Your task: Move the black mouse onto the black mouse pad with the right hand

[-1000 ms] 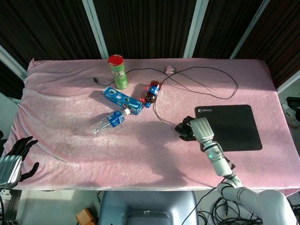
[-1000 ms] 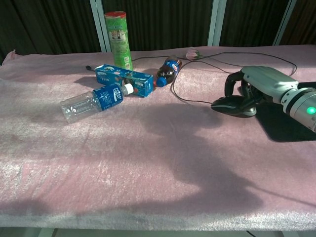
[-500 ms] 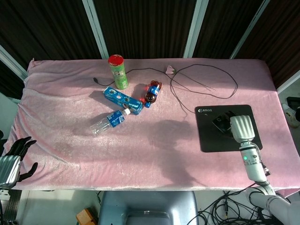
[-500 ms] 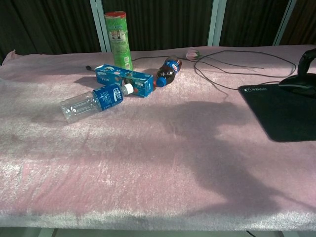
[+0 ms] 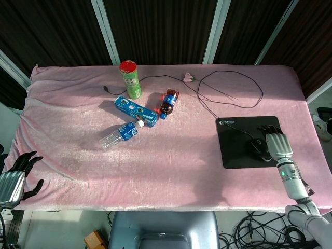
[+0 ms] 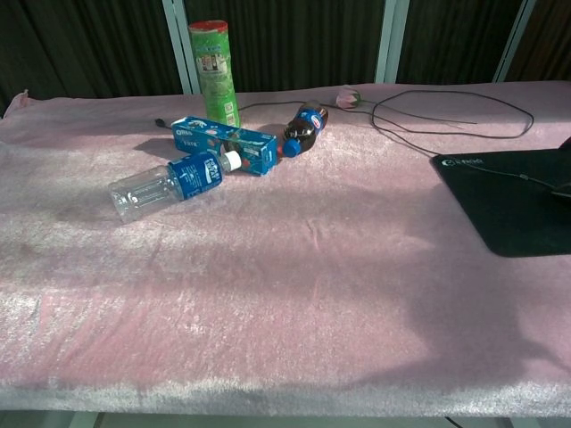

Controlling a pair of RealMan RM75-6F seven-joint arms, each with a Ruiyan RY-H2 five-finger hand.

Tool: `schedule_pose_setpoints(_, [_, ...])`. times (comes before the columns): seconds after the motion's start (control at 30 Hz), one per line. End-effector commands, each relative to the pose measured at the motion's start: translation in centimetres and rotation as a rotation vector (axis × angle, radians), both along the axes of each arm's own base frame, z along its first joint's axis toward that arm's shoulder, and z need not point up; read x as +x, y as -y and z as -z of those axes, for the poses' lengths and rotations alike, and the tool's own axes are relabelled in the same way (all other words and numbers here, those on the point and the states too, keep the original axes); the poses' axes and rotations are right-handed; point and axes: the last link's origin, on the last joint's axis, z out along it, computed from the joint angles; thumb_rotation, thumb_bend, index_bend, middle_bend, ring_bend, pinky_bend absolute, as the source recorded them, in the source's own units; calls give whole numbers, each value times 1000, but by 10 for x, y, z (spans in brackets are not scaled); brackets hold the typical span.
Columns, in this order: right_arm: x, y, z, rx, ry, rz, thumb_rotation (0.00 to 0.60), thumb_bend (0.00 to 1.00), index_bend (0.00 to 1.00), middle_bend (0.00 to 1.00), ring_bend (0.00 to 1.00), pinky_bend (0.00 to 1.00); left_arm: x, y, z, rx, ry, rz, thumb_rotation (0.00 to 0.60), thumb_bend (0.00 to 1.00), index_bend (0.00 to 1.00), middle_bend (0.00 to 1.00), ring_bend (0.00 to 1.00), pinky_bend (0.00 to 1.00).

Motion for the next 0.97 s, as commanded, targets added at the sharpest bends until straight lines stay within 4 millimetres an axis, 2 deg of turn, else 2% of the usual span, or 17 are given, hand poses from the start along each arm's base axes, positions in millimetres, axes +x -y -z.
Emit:
schedule_pose_setpoints(0.03, [0,-8,-11,51,-24,4,600,192,21,8,0,81,0,0,0,0,1,0,600,353,220,104,85,427])
schedule_pose_setpoints(0.13, [15,-20,-25,16,12,-26,600,177,0,0,0,65,0,1,-1,3,1,1,600,352,220,104,86,427])
schedule_pose_setpoints(0.3, [50,-62,-53,-127,146,-99,600,177,0,0,0,70,1,2,0,4,-2,5,600,353,220,105,86,427])
schedule_pose_setpoints(0.37, [55,-88,-63,-163,187,-68,600,177,0,0,0,82,1,2,1,1,-7,7,600,353,220,106,87,427])
schedule_pose_setpoints(0.53, [55,-135,-73,-205,159,98,600,177,44,0,0,124,2,4,2,4,-12,14,600,353,220,112,87,427])
schedule_pose_setpoints(0.67, [62,-151,-74,-228,103,119,600,177,4,0,0,136,4,5,2,7,-17,27,600,353,220,113,87,427])
schedule_pose_setpoints(0.77, [69,-156,-72,-261,106,75,600,177,0,0,0,137,5,5,4,8,-23,38,600,353,220,114,87,427])
schedule_pose_setpoints(0.97, [69,-161,-68,-248,98,65,600,177,0,0,0,142,6,4,6,0,-23,41,600,352,220,116,87,427])
